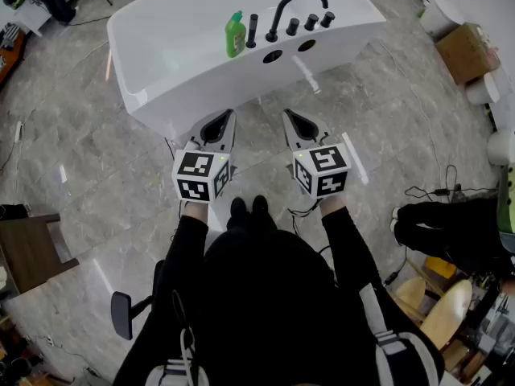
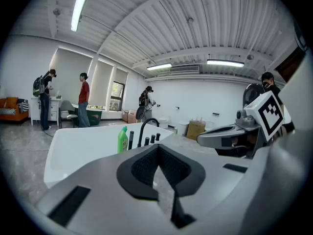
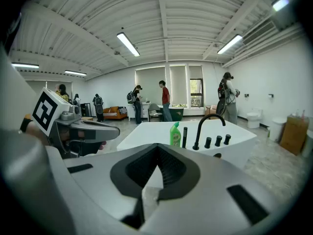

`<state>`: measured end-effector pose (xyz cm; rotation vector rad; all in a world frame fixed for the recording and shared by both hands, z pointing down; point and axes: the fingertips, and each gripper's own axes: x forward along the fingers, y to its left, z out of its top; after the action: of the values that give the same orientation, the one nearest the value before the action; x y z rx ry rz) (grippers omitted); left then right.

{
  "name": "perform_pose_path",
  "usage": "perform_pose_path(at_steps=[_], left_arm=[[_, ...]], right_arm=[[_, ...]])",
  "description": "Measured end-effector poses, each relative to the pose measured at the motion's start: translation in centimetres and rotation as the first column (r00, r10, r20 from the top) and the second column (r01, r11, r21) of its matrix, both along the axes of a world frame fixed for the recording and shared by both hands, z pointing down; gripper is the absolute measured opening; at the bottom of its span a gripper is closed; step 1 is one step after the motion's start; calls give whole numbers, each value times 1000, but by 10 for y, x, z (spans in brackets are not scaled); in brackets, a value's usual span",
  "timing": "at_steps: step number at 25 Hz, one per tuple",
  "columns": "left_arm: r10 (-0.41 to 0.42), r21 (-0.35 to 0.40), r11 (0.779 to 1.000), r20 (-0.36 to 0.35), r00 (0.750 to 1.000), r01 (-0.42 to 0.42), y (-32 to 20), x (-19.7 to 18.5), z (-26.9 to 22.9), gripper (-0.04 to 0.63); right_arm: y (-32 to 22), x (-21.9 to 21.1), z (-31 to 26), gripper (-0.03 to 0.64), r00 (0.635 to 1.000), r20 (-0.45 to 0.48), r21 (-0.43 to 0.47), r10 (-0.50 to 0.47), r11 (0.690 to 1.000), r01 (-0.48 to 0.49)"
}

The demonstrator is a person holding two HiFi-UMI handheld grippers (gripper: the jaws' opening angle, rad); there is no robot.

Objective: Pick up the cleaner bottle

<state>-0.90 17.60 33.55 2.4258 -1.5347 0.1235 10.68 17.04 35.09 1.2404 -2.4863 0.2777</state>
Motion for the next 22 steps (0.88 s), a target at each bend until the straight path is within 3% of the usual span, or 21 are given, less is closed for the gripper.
perform_pose_path(at_steps=[22], left_arm=[[-3,-21,1000,-6,1000,3,-2,9,6,8]], right_arm=[[0,13,6,2,1000,27,-24,-7,1000,8]])
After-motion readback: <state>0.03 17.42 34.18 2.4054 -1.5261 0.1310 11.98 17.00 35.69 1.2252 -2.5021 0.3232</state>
